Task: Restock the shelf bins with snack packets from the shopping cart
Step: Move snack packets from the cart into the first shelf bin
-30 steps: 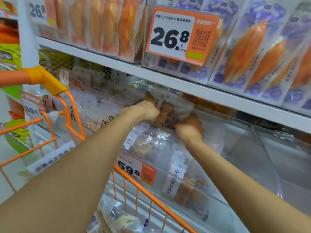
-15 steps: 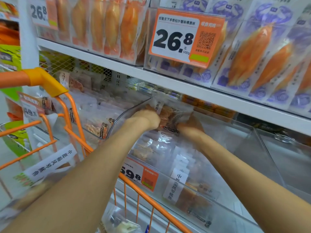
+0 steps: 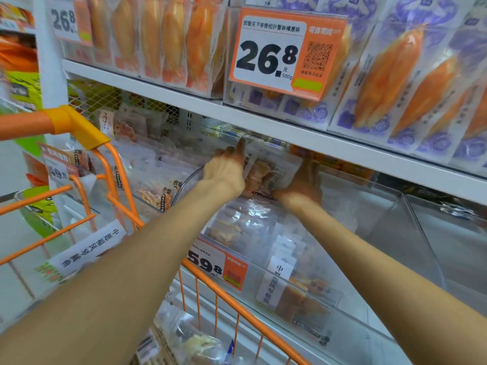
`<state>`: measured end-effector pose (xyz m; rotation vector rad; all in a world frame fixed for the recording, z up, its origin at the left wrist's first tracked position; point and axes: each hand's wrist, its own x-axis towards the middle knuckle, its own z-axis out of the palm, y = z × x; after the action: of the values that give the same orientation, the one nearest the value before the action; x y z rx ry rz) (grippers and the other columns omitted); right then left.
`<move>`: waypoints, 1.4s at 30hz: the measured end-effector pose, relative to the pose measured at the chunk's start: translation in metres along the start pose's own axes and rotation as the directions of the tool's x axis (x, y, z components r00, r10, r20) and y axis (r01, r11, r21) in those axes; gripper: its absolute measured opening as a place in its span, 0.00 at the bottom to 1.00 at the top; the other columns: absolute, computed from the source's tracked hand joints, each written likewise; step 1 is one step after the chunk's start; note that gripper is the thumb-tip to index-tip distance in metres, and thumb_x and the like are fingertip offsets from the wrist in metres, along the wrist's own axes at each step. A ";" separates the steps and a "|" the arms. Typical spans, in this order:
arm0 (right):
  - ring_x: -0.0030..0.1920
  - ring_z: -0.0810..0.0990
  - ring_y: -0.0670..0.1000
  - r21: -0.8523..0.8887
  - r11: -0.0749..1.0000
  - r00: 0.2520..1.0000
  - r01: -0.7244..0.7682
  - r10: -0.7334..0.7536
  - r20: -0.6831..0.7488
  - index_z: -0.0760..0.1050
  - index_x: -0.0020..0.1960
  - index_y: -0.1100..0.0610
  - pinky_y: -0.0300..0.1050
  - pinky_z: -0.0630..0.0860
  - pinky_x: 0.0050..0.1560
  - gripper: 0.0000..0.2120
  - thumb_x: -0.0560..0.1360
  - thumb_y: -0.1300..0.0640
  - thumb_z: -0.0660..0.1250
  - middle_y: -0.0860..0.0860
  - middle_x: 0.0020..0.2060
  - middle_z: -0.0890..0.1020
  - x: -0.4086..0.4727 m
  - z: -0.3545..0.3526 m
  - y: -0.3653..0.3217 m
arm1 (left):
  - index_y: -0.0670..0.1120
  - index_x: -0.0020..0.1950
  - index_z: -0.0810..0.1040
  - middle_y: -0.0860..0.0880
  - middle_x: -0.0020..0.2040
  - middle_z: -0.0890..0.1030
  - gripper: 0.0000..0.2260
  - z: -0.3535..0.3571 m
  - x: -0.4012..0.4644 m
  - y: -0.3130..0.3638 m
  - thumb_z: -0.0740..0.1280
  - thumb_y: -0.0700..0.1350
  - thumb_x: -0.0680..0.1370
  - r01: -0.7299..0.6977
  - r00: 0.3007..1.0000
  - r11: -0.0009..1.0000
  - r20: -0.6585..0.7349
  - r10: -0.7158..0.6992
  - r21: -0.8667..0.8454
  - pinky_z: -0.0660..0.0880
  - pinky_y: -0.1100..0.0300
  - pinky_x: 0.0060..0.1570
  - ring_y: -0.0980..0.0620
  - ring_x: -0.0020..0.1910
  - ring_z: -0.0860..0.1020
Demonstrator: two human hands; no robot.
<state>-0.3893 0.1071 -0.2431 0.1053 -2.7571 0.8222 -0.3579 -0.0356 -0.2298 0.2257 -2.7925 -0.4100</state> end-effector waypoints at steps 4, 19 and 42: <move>0.73 0.57 0.58 -0.098 0.984 0.979 0.150 -0.134 0.155 0.59 0.73 0.48 0.52 0.59 0.69 0.33 0.72 0.49 0.69 0.51 0.74 0.59 0.003 -0.013 -0.005 | 0.48 0.79 0.48 0.44 0.72 0.64 0.37 -0.002 0.002 0.003 0.67 0.42 0.76 0.014 1.000 0.998 0.008 -0.015 0.064 0.71 0.49 0.56 0.40 0.70 0.60; 0.68 0.68 0.56 0.062 0.992 0.992 0.109 -0.113 0.058 0.66 0.69 0.46 0.54 0.67 0.67 0.25 0.73 0.55 0.65 0.50 0.68 0.71 0.005 0.000 -0.009 | 0.49 0.73 0.65 0.46 0.69 0.69 0.24 -0.011 0.010 0.009 0.65 0.42 0.77 -0.128 0.986 0.934 0.144 0.083 0.334 0.71 0.52 0.60 0.45 0.70 0.65; 0.44 0.80 0.52 0.658 0.694 0.916 -0.294 0.008 0.401 0.75 0.47 0.55 0.44 0.78 0.49 0.04 0.77 0.58 0.61 0.55 0.50 0.80 0.016 -0.034 0.007 | 0.55 0.66 0.74 0.47 0.63 0.77 0.18 -0.021 -0.007 -0.009 0.68 0.44 0.77 -0.162 0.976 0.963 -0.108 0.188 0.216 0.72 0.57 0.55 0.46 0.64 0.72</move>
<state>-0.3974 0.1314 -0.2148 0.1884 -2.5969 2.0863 -0.3436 -0.0475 -0.2155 0.0463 -2.6982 -0.0609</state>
